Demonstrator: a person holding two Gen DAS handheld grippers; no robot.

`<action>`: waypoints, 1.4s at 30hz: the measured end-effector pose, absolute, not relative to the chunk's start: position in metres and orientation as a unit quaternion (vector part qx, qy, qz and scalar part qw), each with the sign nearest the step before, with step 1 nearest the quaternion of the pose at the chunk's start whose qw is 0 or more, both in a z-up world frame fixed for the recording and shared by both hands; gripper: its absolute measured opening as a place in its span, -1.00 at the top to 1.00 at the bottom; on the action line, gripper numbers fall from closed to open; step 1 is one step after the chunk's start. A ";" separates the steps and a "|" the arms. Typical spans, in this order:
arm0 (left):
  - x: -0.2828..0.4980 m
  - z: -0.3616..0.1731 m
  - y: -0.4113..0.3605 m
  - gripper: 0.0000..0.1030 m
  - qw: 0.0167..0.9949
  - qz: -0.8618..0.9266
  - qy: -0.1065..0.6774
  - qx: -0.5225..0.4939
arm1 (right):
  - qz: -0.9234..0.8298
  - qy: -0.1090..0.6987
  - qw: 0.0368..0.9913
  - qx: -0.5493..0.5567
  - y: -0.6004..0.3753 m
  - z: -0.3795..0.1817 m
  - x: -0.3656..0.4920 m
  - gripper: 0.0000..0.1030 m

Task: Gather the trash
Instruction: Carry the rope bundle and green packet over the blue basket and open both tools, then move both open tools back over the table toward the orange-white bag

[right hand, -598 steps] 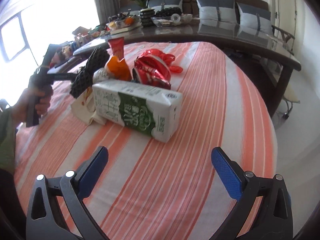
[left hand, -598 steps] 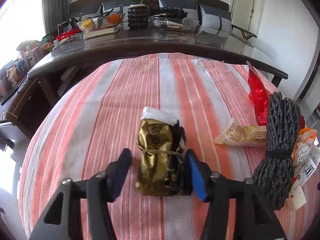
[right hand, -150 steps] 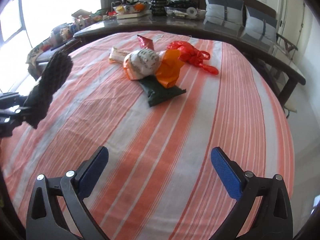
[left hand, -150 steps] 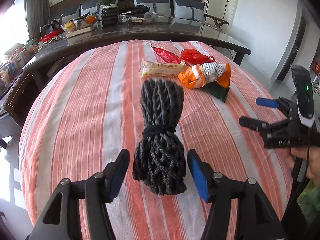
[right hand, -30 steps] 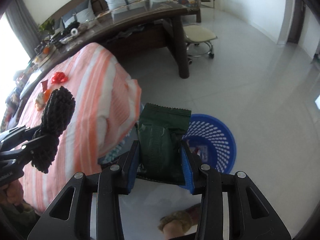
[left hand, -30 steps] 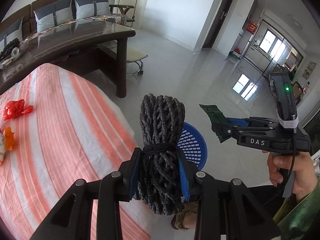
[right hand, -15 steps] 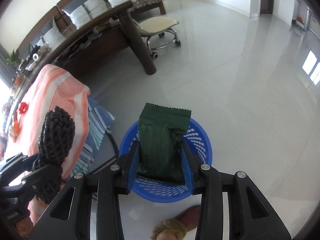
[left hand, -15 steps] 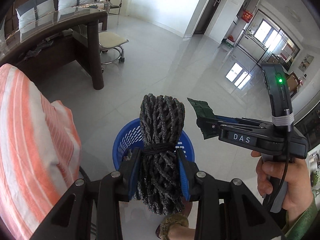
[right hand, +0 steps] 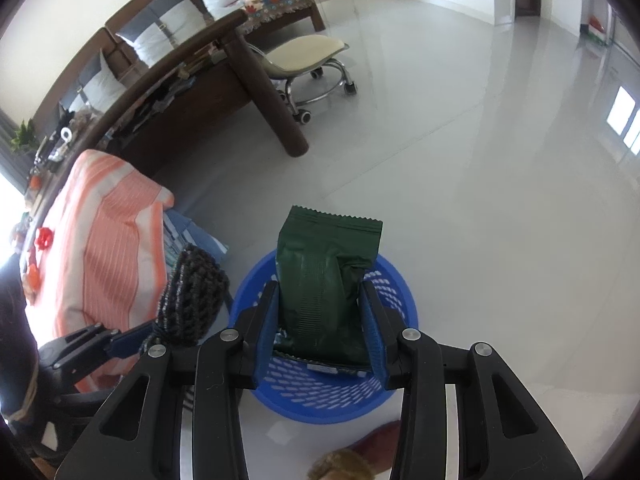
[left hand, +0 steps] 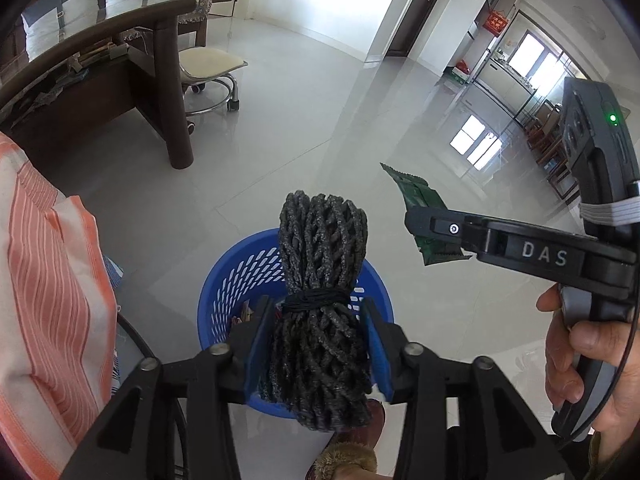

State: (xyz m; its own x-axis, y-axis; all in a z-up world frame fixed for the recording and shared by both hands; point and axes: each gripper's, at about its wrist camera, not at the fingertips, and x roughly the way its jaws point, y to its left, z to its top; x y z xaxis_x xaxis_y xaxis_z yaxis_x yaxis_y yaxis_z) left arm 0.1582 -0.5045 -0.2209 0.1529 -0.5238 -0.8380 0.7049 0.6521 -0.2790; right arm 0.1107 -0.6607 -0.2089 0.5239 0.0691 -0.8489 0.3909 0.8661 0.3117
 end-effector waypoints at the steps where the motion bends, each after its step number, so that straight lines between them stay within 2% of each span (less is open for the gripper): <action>1: 0.160 -0.225 -0.508 -0.42 0.756 -0.402 0.509 0.088 | -0.097 0.477 0.839 0.242 -0.662 -0.209 0.111 0.13; 2: 0.162 -0.228 -0.509 -0.43 0.759 -0.398 0.508 0.084 | -0.097 0.476 0.839 0.245 -0.663 -0.210 0.112 0.11; 4: 0.167 -0.231 -0.509 -0.43 0.758 -0.395 0.514 0.074 | -0.098 0.470 0.840 0.253 -0.665 -0.209 0.112 -0.28; 11: 0.169 -0.210 -0.481 -0.43 0.774 -0.382 0.504 0.038 | -0.119 0.446 0.855 0.237 -0.667 -0.195 0.109 -0.33; 14: 0.161 -0.185 -0.459 -0.43 0.791 -0.377 0.481 0.038 | -0.133 0.434 0.866 0.211 -0.663 -0.184 0.112 -0.51; 16: 0.149 -0.168 -0.437 -0.43 0.800 -0.377 0.466 0.039 | -0.141 0.430 0.871 0.189 -0.656 -0.177 0.114 -0.82; 18: 0.137 -0.156 -0.411 -0.43 0.807 -0.375 0.454 0.045 | -0.152 0.429 0.875 0.164 -0.647 -0.171 0.118 -0.92; 25: 0.121 -0.151 -0.293 -0.43 0.837 -0.303 0.450 0.071 | -0.119 0.409 0.901 0.087 -0.580 -0.145 0.133 -0.92; 31: 0.123 -0.152 -0.183 -0.43 0.863 -0.218 0.451 0.071 | -0.006 0.374 0.925 0.063 -0.455 -0.125 0.150 -0.94; 38: 0.139 -0.160 -0.077 -0.43 0.877 -0.142 0.459 0.036 | 0.137 0.414 0.900 -0.018 -0.279 -0.149 0.157 -0.94; 42: 0.154 -0.163 -0.044 -0.43 0.878 -0.137 0.458 0.021 | 0.158 0.431 0.886 -0.066 -0.227 -0.170 0.162 -0.94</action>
